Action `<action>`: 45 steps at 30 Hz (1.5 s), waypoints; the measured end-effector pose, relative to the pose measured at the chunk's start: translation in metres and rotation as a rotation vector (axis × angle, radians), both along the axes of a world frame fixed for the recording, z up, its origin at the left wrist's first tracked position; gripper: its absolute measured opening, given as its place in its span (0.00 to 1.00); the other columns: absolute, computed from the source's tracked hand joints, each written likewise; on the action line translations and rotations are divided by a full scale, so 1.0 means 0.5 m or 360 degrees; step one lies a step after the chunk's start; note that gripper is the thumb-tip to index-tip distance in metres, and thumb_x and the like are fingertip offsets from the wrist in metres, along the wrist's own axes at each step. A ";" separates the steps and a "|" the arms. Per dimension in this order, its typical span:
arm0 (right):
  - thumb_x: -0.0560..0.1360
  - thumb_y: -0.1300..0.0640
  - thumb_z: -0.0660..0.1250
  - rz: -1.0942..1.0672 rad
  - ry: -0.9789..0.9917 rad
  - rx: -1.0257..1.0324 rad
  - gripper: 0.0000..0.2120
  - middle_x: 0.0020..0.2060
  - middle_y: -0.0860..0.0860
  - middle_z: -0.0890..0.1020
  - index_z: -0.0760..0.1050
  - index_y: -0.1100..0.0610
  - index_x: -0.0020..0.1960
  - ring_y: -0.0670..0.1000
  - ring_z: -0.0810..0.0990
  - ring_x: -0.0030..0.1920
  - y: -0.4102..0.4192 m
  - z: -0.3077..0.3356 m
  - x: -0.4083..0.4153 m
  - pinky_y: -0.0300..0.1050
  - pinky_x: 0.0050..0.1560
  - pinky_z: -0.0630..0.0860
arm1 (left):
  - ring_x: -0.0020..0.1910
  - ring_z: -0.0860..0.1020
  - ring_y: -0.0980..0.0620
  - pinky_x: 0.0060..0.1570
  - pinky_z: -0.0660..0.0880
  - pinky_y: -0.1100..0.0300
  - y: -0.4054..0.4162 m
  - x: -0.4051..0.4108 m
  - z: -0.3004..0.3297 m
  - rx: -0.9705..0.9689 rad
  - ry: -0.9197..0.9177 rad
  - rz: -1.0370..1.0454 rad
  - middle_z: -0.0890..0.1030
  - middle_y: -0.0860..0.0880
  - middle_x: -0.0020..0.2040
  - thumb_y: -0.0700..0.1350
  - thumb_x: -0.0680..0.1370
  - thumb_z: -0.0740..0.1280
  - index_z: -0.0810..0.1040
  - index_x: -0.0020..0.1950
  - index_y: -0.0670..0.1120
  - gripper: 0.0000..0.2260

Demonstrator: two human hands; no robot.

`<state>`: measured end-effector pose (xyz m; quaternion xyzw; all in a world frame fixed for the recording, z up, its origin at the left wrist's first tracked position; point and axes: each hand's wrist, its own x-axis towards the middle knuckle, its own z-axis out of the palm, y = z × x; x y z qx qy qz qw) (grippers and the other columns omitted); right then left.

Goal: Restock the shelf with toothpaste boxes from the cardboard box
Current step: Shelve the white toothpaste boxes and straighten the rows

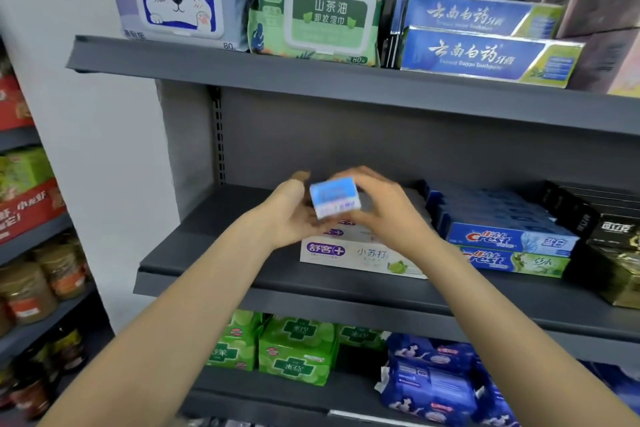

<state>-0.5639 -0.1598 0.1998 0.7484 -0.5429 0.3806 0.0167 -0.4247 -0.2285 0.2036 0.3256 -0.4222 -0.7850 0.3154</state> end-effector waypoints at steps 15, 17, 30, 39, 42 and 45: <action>0.74 0.63 0.68 0.0146 -0.2281 0.0514 0.06 0.46 0.56 0.84 0.75 0.58 0.50 0.53 0.83 0.49 -0.095 -0.051 0.038 0.45 0.46 0.82 | 0.53 0.76 0.55 0.48 0.66 0.73 -0.103 0.147 -0.080 -0.1719 -0.1108 0.0285 0.79 0.49 0.58 0.46 0.74 0.72 0.74 0.65 0.46 0.21; 0.72 0.66 0.69 0.0181 -0.2299 0.0519 0.08 0.47 0.57 0.84 0.75 0.61 0.51 0.54 0.83 0.50 -0.106 -0.052 0.036 0.46 0.49 0.82 | 0.51 0.77 0.57 0.44 0.68 0.76 -0.112 0.160 -0.088 -0.1650 -0.1030 0.0319 0.80 0.51 0.56 0.46 0.74 0.71 0.75 0.64 0.47 0.19; 0.77 0.60 0.65 -0.0121 -0.1086 0.0409 0.21 0.58 0.57 0.80 0.70 0.55 0.69 0.57 0.81 0.54 -0.309 0.019 0.093 0.55 0.55 0.78 | 0.57 0.77 0.46 0.57 0.72 0.58 -0.184 0.137 -0.131 -0.1434 -0.1229 0.0710 0.79 0.44 0.57 0.48 0.78 0.66 0.74 0.62 0.43 0.16; 0.78 0.59 0.63 -0.0361 0.0226 0.0531 0.20 0.62 0.56 0.76 0.71 0.51 0.69 0.57 0.76 0.61 -0.431 -0.045 0.083 0.49 0.60 0.72 | 0.71 0.61 0.44 0.67 0.61 0.49 -0.288 0.135 -0.104 -0.2257 -0.2153 0.0558 0.57 0.47 0.76 0.45 0.76 0.64 0.56 0.76 0.50 0.30; 0.77 0.61 0.64 -0.0400 0.0125 0.0572 0.20 0.63 0.56 0.76 0.72 0.53 0.68 0.56 0.76 0.62 -0.458 -0.073 0.069 0.47 0.61 0.72 | 0.72 0.60 0.45 0.70 0.57 0.50 -0.321 0.124 -0.130 -0.2287 -0.2338 0.0410 0.57 0.48 0.76 0.45 0.77 0.63 0.53 0.77 0.53 0.31; 0.77 0.62 0.64 -0.0407 0.0121 0.0594 0.19 0.63 0.57 0.75 0.72 0.55 0.68 0.57 0.75 0.62 -0.487 -0.094 0.067 0.46 0.59 0.71 | 0.73 0.59 0.45 0.71 0.55 0.49 -0.348 0.117 -0.144 -0.2248 -0.2358 0.0368 0.56 0.47 0.77 0.45 0.77 0.62 0.53 0.77 0.52 0.30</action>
